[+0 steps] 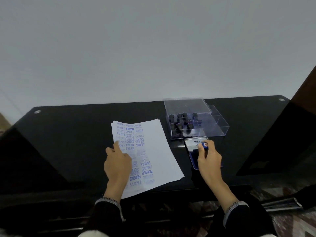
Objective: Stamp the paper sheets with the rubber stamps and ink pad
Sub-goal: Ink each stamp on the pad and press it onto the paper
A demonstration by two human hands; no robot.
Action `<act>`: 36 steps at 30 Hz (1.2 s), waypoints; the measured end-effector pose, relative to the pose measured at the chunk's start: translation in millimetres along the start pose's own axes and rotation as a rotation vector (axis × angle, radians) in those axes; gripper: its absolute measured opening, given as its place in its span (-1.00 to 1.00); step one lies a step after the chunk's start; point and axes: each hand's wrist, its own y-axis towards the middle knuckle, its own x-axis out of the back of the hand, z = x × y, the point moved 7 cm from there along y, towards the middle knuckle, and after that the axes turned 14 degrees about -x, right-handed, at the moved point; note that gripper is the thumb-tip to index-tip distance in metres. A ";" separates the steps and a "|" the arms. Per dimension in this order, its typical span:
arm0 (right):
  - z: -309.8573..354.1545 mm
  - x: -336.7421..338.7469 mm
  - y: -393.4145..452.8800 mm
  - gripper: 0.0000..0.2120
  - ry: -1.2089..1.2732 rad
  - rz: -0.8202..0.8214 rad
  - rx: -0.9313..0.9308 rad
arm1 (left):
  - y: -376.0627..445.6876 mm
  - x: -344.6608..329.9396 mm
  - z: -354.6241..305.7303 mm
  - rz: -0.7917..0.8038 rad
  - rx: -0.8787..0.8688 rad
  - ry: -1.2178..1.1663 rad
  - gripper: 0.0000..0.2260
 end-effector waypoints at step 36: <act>99.6 -156.6 51.3 -0.88 0.150 0.326 0.073 | 86.0 -46.3 -19.4 0.123 -0.261 -0.139 -0.62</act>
